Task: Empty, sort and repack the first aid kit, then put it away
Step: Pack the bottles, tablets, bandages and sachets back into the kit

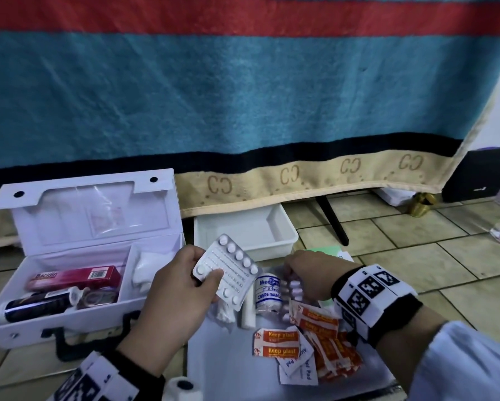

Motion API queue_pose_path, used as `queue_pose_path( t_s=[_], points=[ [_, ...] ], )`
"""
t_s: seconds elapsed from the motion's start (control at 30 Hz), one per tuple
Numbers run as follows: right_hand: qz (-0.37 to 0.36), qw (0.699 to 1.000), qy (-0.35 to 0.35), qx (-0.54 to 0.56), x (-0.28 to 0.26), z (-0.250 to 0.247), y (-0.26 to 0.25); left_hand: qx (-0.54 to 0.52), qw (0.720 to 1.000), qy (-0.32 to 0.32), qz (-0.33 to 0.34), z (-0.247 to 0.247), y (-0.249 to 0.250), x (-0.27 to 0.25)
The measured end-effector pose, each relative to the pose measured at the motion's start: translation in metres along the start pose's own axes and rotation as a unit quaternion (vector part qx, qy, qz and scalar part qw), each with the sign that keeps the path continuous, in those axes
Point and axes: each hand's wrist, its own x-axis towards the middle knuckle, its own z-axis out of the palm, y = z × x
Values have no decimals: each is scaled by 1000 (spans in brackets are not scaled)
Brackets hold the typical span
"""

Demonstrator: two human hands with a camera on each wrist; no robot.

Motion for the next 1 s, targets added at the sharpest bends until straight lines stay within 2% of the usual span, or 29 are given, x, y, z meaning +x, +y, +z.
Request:
queue_pose_path(
  t_s=[0.2, 0.4, 0.57, 0.77, 1.0],
  points=[
    [-1, 999, -12, -43, 6, 3, -2, 14, 1000, 5, 1, 0, 2, 1],
    [7, 1000, -13, -13, 3, 8, 4, 5, 1000, 8, -9, -3, 0, 1],
    [-39, 999, 38, 8, -3, -1, 7, 2, 1000, 10, -11, -2, -4, 2],
    [-64, 997, 29, -39, 0, 1, -1, -5, 1000, 7, -11, 0, -3, 4],
    [-48, 998, 25, -28, 2, 1, -8, 0, 1000, 4, -10, 2, -4, 4]
  ],
)
